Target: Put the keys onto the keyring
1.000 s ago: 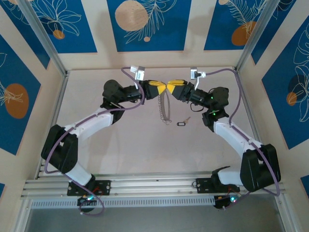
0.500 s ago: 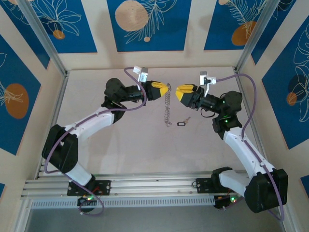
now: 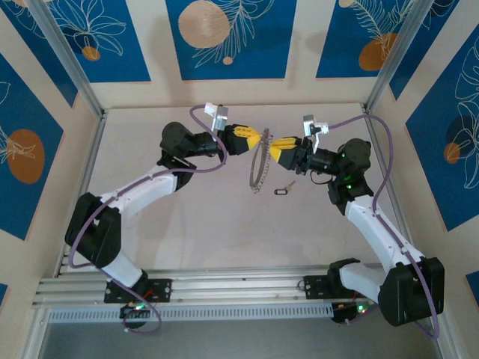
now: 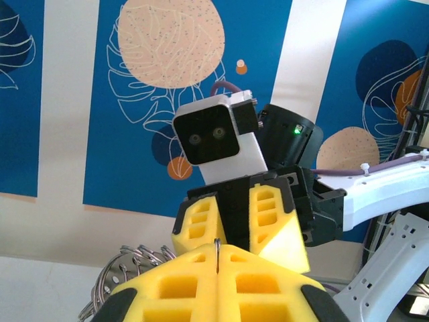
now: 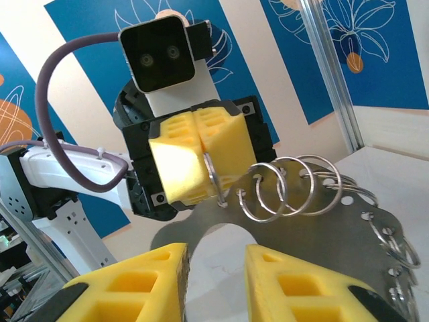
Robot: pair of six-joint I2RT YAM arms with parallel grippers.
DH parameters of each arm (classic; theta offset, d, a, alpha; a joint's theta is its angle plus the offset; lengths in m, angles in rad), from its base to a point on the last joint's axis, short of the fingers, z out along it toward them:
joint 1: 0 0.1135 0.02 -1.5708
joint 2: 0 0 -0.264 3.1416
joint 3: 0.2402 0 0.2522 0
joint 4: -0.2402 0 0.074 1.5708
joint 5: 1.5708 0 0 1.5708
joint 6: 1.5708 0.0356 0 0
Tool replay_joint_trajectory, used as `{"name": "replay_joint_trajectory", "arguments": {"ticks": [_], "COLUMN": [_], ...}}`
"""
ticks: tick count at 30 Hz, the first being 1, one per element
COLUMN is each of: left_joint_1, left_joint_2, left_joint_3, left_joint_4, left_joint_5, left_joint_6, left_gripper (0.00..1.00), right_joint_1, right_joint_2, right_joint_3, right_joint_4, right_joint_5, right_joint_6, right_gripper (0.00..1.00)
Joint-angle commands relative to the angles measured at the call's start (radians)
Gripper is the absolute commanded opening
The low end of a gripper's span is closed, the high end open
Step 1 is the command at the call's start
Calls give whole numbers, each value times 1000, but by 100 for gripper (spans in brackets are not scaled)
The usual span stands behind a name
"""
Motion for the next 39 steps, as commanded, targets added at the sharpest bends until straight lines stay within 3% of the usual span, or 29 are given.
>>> {"name": "replay_joint_trajectory", "arguments": {"ticks": [1, 24, 29, 33, 39], "left_joint_1": [-8, -10, -10, -9, -8], "left_joint_2": [14, 33, 33, 34, 32], "left_joint_3": [14, 30, 34, 34, 40], "left_joint_4": [88, 119, 120, 118, 116], "left_joint_5": [29, 67, 70, 71, 68], "left_joint_6": [8, -57, -62, -62, -60], "left_gripper": [0, 0, 0, 0, 0], "right_joint_1": [0, 49, 65, 70, 71], "right_joint_2": [11, 91, 103, 109, 106], "right_joint_3": [12, 98, 109, 111, 99], "right_joint_4": [48, 123, 123, 122, 107], "right_joint_5": [2, 34, 32, 24, 10], "right_joint_6": [0, 30, 28, 27, 17], "right_gripper": [28, 23, 17, 0, 0]}}
